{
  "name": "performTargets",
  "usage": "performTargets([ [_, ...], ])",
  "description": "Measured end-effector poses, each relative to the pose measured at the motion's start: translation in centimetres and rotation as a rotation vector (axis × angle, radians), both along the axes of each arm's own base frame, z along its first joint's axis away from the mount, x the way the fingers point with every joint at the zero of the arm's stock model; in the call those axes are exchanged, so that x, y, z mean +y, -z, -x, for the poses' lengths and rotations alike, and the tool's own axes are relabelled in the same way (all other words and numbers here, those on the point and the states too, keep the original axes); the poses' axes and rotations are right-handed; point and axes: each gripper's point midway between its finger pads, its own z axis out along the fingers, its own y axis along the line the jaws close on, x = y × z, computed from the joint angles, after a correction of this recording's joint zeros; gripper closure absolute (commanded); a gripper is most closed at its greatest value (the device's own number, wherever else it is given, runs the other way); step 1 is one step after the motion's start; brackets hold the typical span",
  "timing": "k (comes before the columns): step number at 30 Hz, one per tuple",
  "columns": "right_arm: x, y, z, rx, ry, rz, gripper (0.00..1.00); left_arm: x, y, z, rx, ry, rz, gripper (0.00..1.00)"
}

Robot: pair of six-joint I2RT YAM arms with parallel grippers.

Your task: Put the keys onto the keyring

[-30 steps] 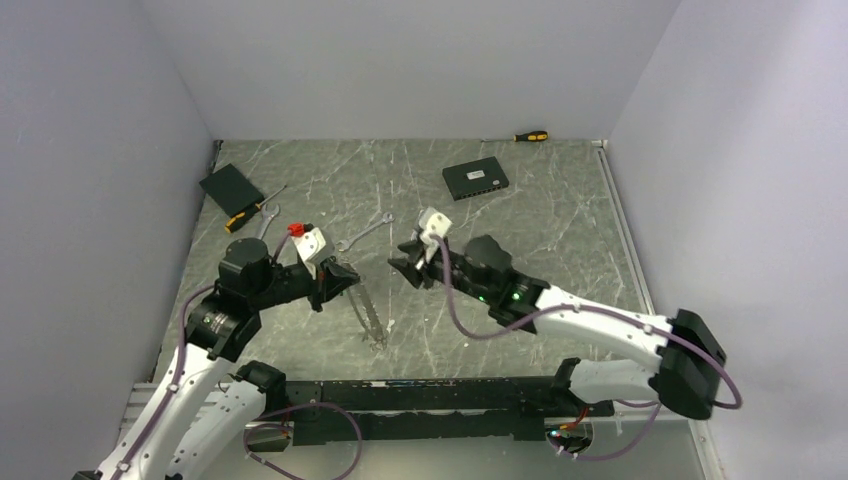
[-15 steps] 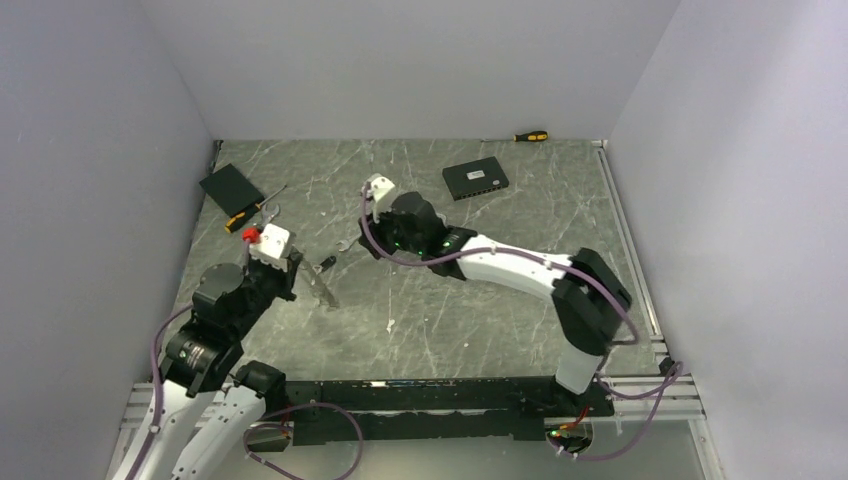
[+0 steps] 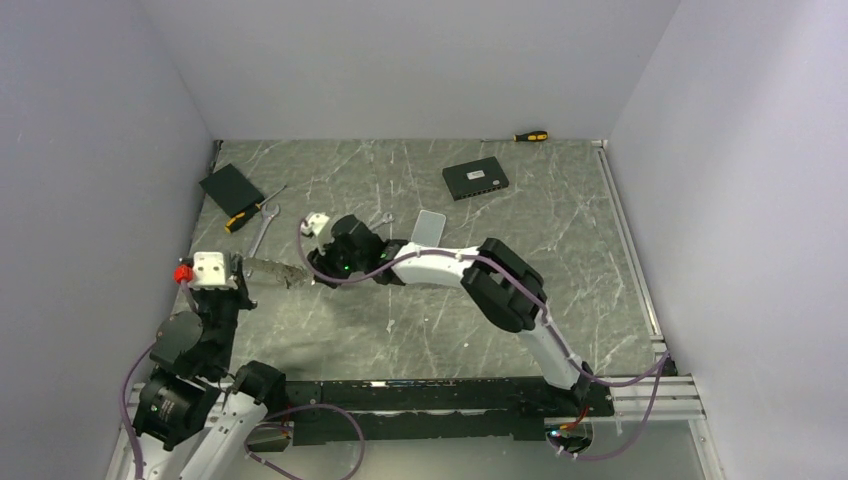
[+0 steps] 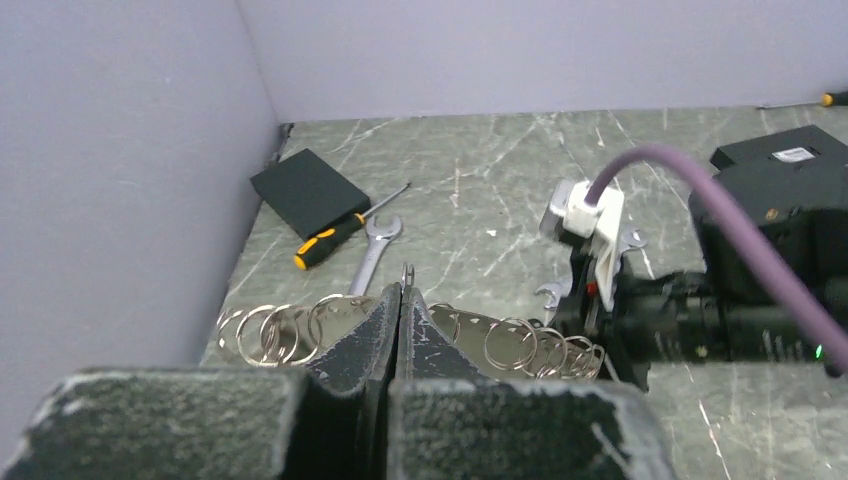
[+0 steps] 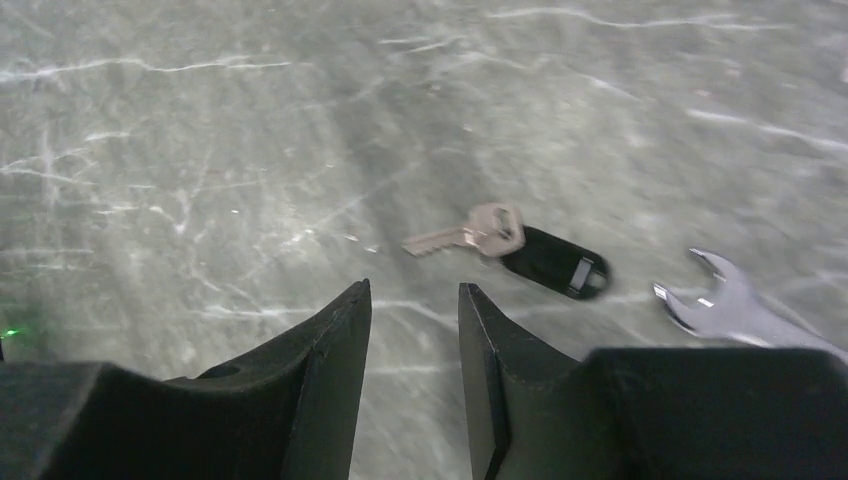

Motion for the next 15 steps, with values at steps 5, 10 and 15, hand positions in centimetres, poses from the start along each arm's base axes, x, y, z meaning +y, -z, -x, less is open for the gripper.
performTargets([
  [5, 2.1, 1.4, 1.6, -0.017, -0.07, 0.012, 0.61, 1.1, -0.3, 0.3, -0.015, -0.054, 0.004, 1.0],
  [10, 2.0, 1.8, 1.0, -0.055, -0.082, 0.029, 0.62, 1.7, -0.3, 0.3, -0.016, -0.09, 0.004, 1.0],
  [15, 2.0, 2.6, 0.3, -0.087, -0.082, 0.048, 0.63, 2.2, -0.3, 0.4, -0.018, -0.118, 0.004, 1.0],
])
